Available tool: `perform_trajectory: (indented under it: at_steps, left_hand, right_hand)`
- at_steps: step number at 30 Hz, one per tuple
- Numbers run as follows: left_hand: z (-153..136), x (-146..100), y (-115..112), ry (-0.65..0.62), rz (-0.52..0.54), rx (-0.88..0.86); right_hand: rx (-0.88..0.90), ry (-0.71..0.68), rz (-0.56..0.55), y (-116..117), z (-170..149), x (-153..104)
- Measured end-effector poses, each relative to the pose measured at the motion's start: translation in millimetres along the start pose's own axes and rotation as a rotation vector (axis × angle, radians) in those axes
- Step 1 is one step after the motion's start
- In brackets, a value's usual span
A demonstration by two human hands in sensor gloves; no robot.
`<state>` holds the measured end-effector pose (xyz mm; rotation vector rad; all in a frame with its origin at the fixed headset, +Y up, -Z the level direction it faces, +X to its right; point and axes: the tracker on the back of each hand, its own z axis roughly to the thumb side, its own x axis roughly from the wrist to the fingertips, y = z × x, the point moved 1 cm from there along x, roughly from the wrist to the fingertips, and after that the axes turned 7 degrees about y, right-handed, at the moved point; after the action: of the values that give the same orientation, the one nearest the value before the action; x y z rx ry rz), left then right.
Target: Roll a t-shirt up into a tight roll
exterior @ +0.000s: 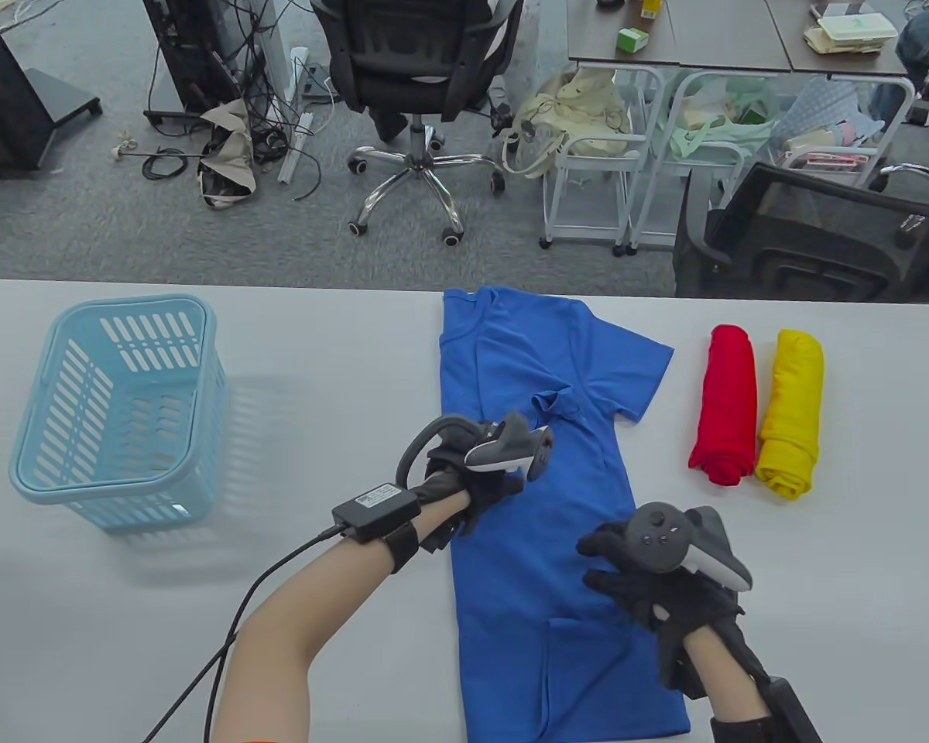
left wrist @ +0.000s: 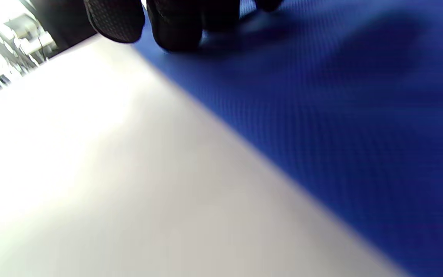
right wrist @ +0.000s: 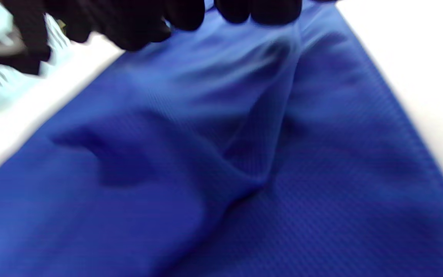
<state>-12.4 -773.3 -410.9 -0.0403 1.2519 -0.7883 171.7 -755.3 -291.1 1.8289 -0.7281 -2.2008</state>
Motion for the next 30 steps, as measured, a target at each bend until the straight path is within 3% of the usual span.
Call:
perform_trajectory:
  at_steps: [1, 3, 6, 9, 12, 15, 21, 28, 30]
  left_hand:
    - [0.3, 1.3, -10.2, 0.014, -0.055, 0.021]
    - [-4.1, 3.0, -15.4, 0.014, 0.0, 0.035]
    - [-19.3, 7.2, -19.0, 0.048, -0.011, -0.013]
    - [-18.2, -12.5, -21.6, 0.017, 0.023, -0.082]
    - [-6.2, -36.8, -32.0, -0.059, 0.066, -0.061]
    - [1.3, -47.2, -61.9, -0.092, -0.001, -0.036]
    - [-2.7, -89.3, -100.4, -0.128, 0.017, -0.025]
    - [-1.7, -138.0, -126.4, -0.203, 0.047, -0.012]
    - [-9.3, -139.9, -127.5, -0.214, 0.057, -0.053]
  right_hand:
    - [-0.064, 0.012, 0.034, 7.3, 6.4, 6.3]
    - [-0.162, 0.019, 0.114, 19.4, 11.9, 9.9]
    - [-0.325, -0.006, 0.256, 26.0, 14.8, -7.2]
    - [-0.303, -0.005, 0.164, 12.5, 12.4, -23.8]
    - [-0.224, 0.007, 0.118, 1.1, 7.0, -22.2]
    - [-0.194, 0.032, 0.117, 7.9, 3.9, -14.0]
    - [-0.114, -0.016, 0.113, 16.7, 14.1, -5.9]
    - [-0.198, -0.098, 0.149, 34.5, 47.7, -0.1]
    - [-0.225, -0.09, 0.192, 39.2, 47.3, 0.5]
